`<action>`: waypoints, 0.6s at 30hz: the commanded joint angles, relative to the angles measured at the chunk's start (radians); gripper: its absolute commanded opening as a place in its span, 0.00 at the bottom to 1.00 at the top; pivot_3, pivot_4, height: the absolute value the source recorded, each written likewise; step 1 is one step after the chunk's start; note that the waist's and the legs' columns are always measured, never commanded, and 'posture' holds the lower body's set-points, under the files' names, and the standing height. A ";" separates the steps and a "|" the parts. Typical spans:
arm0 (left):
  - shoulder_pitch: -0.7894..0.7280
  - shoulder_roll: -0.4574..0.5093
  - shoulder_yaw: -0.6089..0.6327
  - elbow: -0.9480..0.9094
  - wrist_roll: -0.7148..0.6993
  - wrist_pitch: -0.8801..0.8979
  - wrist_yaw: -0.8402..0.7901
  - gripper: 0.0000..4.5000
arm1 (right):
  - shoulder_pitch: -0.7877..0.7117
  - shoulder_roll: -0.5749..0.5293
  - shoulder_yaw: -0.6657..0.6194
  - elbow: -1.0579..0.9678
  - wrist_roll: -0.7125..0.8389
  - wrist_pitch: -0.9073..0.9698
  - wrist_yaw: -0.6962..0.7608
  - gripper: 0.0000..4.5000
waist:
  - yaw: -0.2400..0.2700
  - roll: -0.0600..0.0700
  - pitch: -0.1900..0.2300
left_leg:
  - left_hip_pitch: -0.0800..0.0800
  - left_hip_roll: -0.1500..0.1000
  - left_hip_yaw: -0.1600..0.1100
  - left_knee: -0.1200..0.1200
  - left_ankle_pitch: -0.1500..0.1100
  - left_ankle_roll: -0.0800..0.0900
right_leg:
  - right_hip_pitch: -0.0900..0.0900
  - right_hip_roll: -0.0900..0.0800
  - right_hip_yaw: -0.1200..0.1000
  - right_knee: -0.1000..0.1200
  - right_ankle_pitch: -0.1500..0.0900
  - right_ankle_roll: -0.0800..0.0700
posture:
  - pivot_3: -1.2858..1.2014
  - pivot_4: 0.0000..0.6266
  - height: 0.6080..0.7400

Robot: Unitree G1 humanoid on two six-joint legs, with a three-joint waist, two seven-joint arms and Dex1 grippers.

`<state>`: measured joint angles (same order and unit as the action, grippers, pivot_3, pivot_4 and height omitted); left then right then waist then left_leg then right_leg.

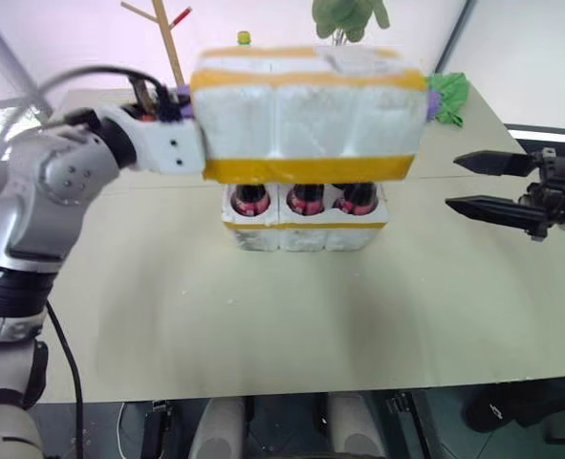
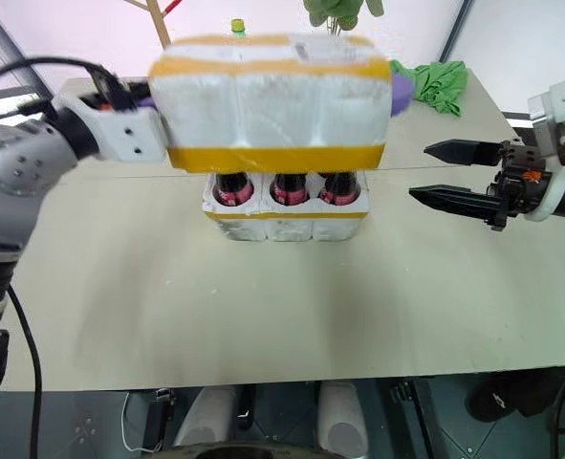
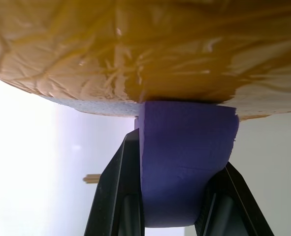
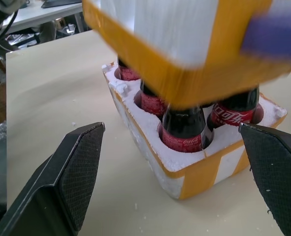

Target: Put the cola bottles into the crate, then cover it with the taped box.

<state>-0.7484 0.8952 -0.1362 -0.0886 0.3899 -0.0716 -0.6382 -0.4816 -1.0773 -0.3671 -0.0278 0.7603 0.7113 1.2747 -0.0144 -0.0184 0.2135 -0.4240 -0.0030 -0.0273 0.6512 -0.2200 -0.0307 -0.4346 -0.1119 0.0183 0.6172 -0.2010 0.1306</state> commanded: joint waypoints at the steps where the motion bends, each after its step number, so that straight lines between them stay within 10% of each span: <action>1: 0.016 -0.025 -0.002 -0.048 0.044 -0.025 0.039 0.13 | -0.006 0.008 -0.040 -0.027 0.023 -0.010 -0.017 1.00 | 0.001 0.000 0.000 | 0.000 0.000 0.000 0.000 0.000 0.000 | 0.000 0.000 0.000 0.000 0.000 0.000 | 0.52 0.24 1.00; 18: 0.141 -0.083 -0.061 0.046 0.259 -0.175 0.212 0.13 | -0.035 0.037 -0.027 -0.029 0.049 -0.003 -0.052 1.00 | 0.002 0.000 0.000 | 0.001 0.000 -0.001 0.000 0.000 0.000 | 0.002 0.000 0.000 -0.001 0.000 0.000 | 0.52 0.24 1.00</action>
<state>-0.6197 0.8131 -0.1848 -0.0390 0.6328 -0.2267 -0.4311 -0.4938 -1.0399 -0.3668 -0.0352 0.7904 0.7128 1.2251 -0.0125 -0.0185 0.2134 -0.4235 -0.0032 -0.0280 0.6515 -0.2201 -0.0307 -0.4330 -0.1119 0.0182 0.6166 -0.2009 0.1306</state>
